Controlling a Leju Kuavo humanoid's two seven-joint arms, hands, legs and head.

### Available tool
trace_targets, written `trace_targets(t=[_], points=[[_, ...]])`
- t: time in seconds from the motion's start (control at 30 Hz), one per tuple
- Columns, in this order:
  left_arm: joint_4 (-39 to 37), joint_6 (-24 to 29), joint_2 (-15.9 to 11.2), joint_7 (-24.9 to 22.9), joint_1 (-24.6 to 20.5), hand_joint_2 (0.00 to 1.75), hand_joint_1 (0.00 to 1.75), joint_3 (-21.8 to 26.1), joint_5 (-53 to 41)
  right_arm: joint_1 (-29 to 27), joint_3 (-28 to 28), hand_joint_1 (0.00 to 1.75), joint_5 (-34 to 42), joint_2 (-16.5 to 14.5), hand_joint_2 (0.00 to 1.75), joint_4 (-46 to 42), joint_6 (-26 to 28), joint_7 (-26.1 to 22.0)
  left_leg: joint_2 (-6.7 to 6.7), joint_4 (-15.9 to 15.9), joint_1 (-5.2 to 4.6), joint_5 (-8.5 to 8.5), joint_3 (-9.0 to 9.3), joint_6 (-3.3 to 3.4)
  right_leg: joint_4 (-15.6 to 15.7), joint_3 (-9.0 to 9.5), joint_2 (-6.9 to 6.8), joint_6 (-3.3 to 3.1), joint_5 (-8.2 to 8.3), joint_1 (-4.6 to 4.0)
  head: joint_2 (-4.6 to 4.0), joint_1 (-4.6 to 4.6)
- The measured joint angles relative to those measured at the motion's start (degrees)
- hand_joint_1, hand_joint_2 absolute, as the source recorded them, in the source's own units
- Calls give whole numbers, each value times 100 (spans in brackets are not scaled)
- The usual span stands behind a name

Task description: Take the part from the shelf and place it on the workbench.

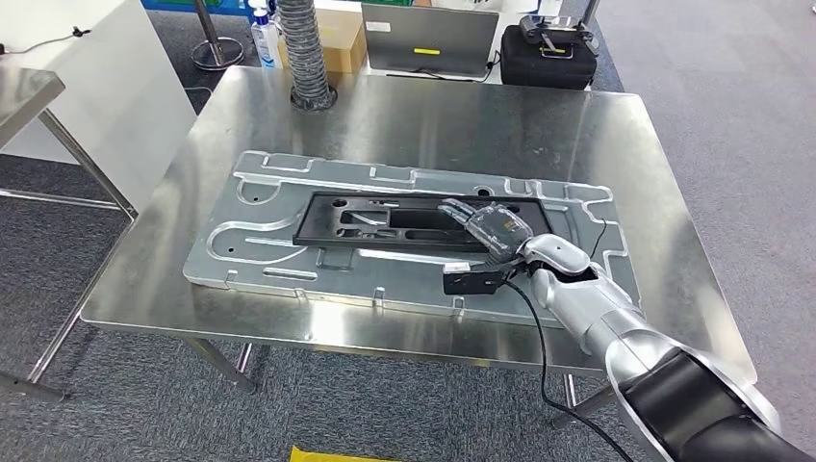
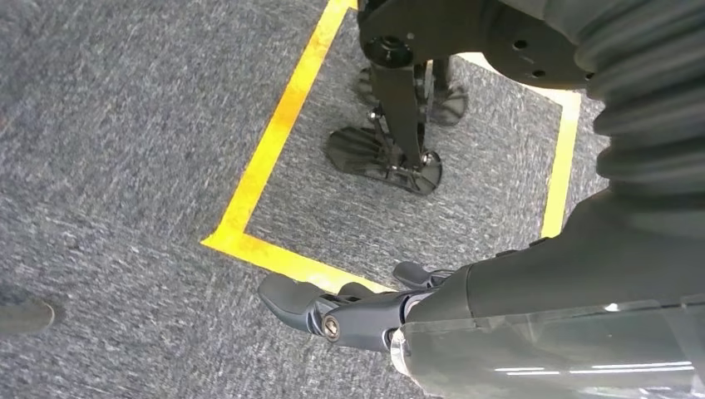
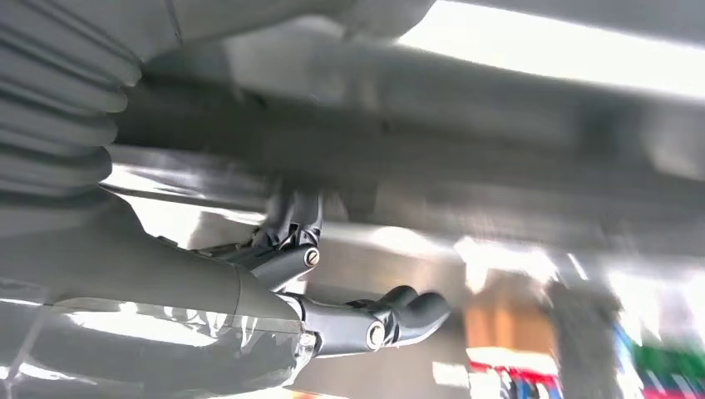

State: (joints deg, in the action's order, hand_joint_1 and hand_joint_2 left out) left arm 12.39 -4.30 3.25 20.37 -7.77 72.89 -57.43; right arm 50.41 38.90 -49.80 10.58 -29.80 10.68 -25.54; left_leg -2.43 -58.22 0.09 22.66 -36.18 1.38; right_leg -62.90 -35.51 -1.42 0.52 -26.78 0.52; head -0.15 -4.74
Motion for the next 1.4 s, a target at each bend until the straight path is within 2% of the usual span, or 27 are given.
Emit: trace_targets(t=[0.07, 0.13, 0.2, 0.23, 0.3, 0.33, 0.37, 0.4, 0.43, 0.47, 0.53, 0.57, 0.67, 0.7, 0.77, 0.83, 0.87, 0.9, 0.93, 1.0, 1.07, 1.13, 1.2, 1.27, 1.33, 1.37, 1.4], points=[[0, -1, 8, 3, 19, 0, 0, 0, -1, -51, -246, 0, 811, -1, 0, -249, -336, -516, 3, -4, -17, -3, -29, -45, 411, 191, -66, -37, 77, -45, 0, -1], [0, 1, 9, -7, 50, 0, 0, 0, -4, -208, -530, 0, 1782, -1, 0, -744, -848, -916, 6, 1, -19, -6, -36, -103, 462, 212, -65, -63, 72, -51, 0, -2], [0, 1, 5, -26, 73, 0, 0, 0, -8, -432, -771, 0, 2735, 6, 0, -1452, -1353, -1038, 39, -140, -12, 108, -75, -165, 515, 244, -69, -113, 95, -27, 0, -2], [0, 1, 4, -36, 80, 0, 0, 0, -10, -541, -868, 0, 3165, 10, 0, -1845, -1547, -1039, 69, -360, -7, 256, -163, -196, 537, 259, -75, -142, 104, -15, 0, -2], [0, -4, 3, -47, 94, 0, 0, 0, -5, -758, -1040, 0, 3905, 17, 0, -2603, -1808, -1071, 128, -1099, 12, 665, -482, -244, 540, 267, -72, -178, 99, -27, 0, -2], [0, -5, 3, -49, 109, 0, 0, 0, 1, -885, -1124, 0, 4192, 17, 0, -2946, -1879, -1096, 142, -1447, 22, 811, -634, -263, 539, 270, -61, -183, 95, -32, 0, -2], [0, -7, 3, -49, 127, 0, 0, 1, 17, -1035, -1226, 0, 4439, 17, 0, -3312, -1913, -1125, 148, -1644, 32, 862, -716, -279, 536, 273, -45, -182, 90, -35, 0, -2], [0, -6, 1, -49, 149, 0, 0, 5, 38, -1199, -1346, 0, 4628, 17, 0, -3681, -1910, -1144, 152, -1610, 45, 796, -684, -290, 531, 277, -23, -175, 84, -33, 0, -2], [0, -5, -2, -49, 172, 0, 0, 12, 66, -1362, -1505, 0, 4756, 13, 0, -4074, -1867, -1153, 154, -1360, 60, 638, -544, -296, 522, 284, 5, -161, 73, -28, 0, -2], [0, -8, -7, -48, 190, 0, 0, 22, 108, -1514, -1702, 0, 4786, 0, 0, -4482, -1753, -1162, 142, -962, 78, 441, -330, -297, 506, 290, 35, -139, 55, -21, 0, -2], [0, -33, -16, -41, 215, 0, 0, 58, 212, -1793, -2172, 0, 4572, -25, 0, -5220, -1331, -1171, 99, -288, 96, 228, 42, -269, 461, 280, 93, -81, 13, -28, 0, -2], [0, -58, -20, -30, 228, 0, 0, 87, 274, -1953, -2433, 0, 4346, -33, 0, -5553, -1016, -1174, 86, -131, 93, 213, 129, -241, 449, 273, 116, -52, 2, -32, 0, -1], [0, -137, -22, 34, 260, 0, 0, 185, 415, -2541, -3208, 0, 3584, -40, 0, -6338, 2, -1175, 120, -73, 71, 239, 165, -126, 449, 275, 160, 43, -15, -16, 0, -1], [0, -158, -23, 63, 263, 0, 0, 211, 447, -2749, -3479, 0, 3320, -55, 0, -6537, 330, -1175, 136, -55, 73, 235, 176, -87, 374, 246, 166, 75, -75, -7, 0, -1], [1, -191, -27, 112, 265, 0, 0, 263, 498, -3177, -4059, 0, 2889, -119, 0, -6842, 872, -1175, 174, -28, 79, 234, 195, -21, -112, 17, 171, 122, -350, 8, 0, -1], [2, -209, -35, 126, 273, 0, 0, 308, 515, -3651, -4674, 0, 2598, -248, 0, -6977, 1225, -1174, 204, -30, 61, 239, 197, 17, -869, -381, 171, 145, -669, 17, 0, -1], [2, -213, -38, 120, 281, 0, 0, 322, 514, -3907, -4993, 0, 2507, -344, 0, -6997, 1353, -1172, 215, -31, 51, 239, 198, 25, -1109, -519, 171, 147, -726, 20, 0, 0], [2, -216, -41, 111, 289, 0, 0, 331, 514, -4151, -5309, 0, 2441, -458, 0, -6994, 1456, -1170, 222, -32, 44, 237, 198, 28, -1139, -553, 171, 142, -679, 21, 0, 0], [2, -220, -43, 101, 295, 0, 0, 338, 514, -4378, -5619, 0, 2400, -595, 0, -6985, 1535, -1169, 227, -32, 40, 239, 200, 27, -935, -466, 169, 130, -533, 19, 0, 0], [1, -226, -45, 81, 302, 0, 0, 353, 513, -4719, -6187, 0, 2325, -939, 0, -6940, 1652, -1169, 246, -36, 30, 245, 206, 15, -130, -73, 135, 83, -158, -6, 0, -1], [1, -230, -45, 75, 306, 0, 0, 359, 509, -4931, -6641, 0, 2184, -1339, 0, -6855, 1729, -1165, 279, -43, 20, 253, 214, -27, 406, 185, 123, 32, 47, -53, 0, -1], [1, -230, -45, 78, 308, 0, 0, 360, 492, -5096, -6991, 0, 2035, -1726, 0, -6739, 1773, -1157, 308, -37, 26, 247, 227, -88, 476, 205, 158, -13, 91, -86, 0, -1], [1, -232, -51, 84, 310, 0, 0, 361, 474, -5243, -7268, 0, 1899, -2069, 0, -6633, 1779, -1150, 316, -95, 39, 324, 214, -147, 516, 205, 176, -83, 147, -66, 0, -2], [1, -242, -59, 90, 318, 0, 0, 360, 466, -5363, -7471, 0, 1758, -2315, 0, -6542, 1727, -1147, 305, -498, 49, 689, 85, -190, 558, 178, 180, -157, 216, -41, 0, -2], [1, -249, -61, 91, 325, 0, 0, 358, 455, -5481, -7645, 0, 1615, -2439, 0, -6442, 1636, -1147, 298, -1212, 59, 1171, -129, -218, 559, 112, 182, -186, 272, -48, 0, -2], [1, -248, -62, 90, 326, 0, 0, 358, 450, -5536, -7723, 0, 1554, -2463, 0, -6388, 1598, -1147, 298, -1484, 63, 1315, -186, -231, 557, 71, 182, -184, 303, -49, 0, -2], [1, -245, -62, 87, 327, 0, 0, 358, 440, -5582, -7804, 0, 1480, -2474, 0, -6330, 1565, -1146, 298, -1563, 68, 1352, -143, -241, 553, 25, 185, -176, 340, -47, 0, -2]])
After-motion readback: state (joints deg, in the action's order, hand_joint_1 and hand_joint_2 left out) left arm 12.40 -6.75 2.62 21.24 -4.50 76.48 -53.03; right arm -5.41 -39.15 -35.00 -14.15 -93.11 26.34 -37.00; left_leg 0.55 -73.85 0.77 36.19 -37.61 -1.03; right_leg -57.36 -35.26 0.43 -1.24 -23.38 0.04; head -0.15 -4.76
